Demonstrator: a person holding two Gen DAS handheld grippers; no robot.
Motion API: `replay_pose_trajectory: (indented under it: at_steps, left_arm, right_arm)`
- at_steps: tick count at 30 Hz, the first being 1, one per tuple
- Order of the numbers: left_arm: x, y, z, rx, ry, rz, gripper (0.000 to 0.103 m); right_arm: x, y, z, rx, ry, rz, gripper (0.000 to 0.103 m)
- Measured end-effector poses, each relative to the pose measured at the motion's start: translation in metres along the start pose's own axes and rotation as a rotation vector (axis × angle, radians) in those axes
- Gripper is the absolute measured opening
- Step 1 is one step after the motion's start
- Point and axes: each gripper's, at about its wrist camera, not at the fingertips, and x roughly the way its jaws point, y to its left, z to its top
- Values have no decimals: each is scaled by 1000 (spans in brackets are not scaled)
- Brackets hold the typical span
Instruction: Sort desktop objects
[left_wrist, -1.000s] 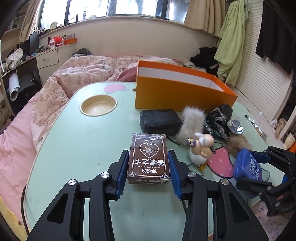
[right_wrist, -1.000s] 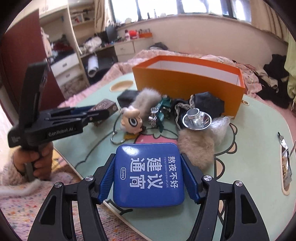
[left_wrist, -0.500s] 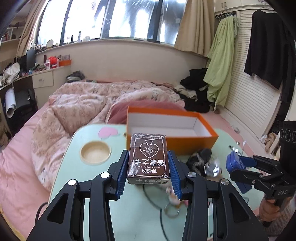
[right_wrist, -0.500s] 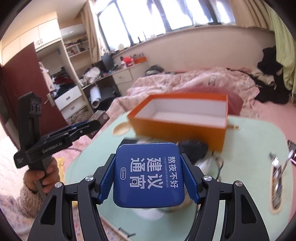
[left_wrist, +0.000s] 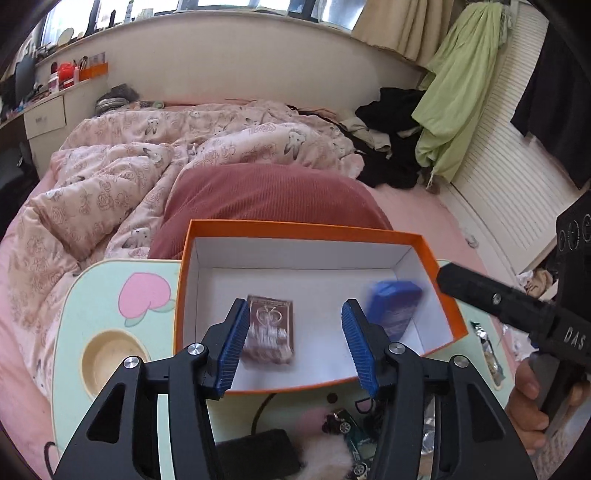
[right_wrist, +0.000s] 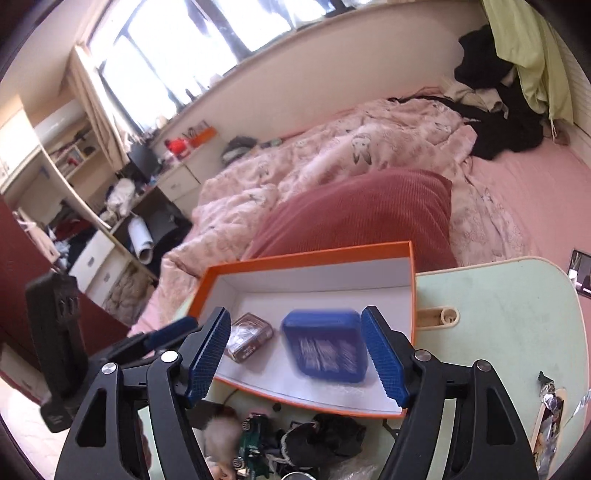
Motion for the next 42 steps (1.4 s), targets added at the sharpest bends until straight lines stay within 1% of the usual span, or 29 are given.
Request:
replay_pose_trajectory:
  at_steps: [1,2,3,5,7,10,12,15,18,20,22,23,24,25,26,37,42]
  left_arm:
    - [-6,0,-4,6,-14,0,63]
    - [-14,-1,-12,13,-28,7,76]
    - [-22,-1,-19,20,-41,13,81]
    - [-39,-2,-37,40,-64,19,81]
    - [-52,-4,-53,48,-63,20,81]
    - [-69,-6,-84,43,-50,39,81]
    - [-74,-9,-106,57,-36,45,81]
    - [-71,-10,-141,71,12,93,81]
    - [-64,-8,-163,65,68,110,81]
    - [-63,-5,-170,56,71,131,81]
    - [-62,-5,-172,54,55,171,81]
    - [-60,-7,-174,69,51,189,84]
    - [-57,-11,-175,93,55,210,88]
    - [-54,-14,-177,116,58,228,92]
    - [-53,-16,-179,121,57,224,103]
    - [-51,-13,-180,126,52,208,103]
    - [-50,-14,-179,125,55,209,103]
  right_arm:
    - [-8,2,-4,-16,-19,-4,83]
    - [-16,4,-9,-31,-35,-15,86]
    - [-25,6,-16,-52,-53,-33,88]
    - [-42,14,-32,-95,-77,-56,88]
    - [-56,20,-50,-136,-87,-77,92]
    - [-72,28,-88,-211,-84,-154,96]
    - [-73,31,-114,-257,-54,-200,96]
    - [-70,30,-149,-303,-6,-270,96]
    - [-63,24,-174,-321,34,-313,96]
    - [-59,18,-185,-313,47,-327,96]
    - [-48,12,-193,-299,100,-343,96]
    - [-42,9,-195,-292,135,-351,97]
    - [-39,8,-197,-298,146,-372,98]
    - [-37,6,-199,-301,149,-380,103]
    - [-35,3,-200,-302,155,-378,103]
    - [-31,-21,-208,-317,159,-369,103]
    - [-33,-20,-205,-327,157,-365,103]
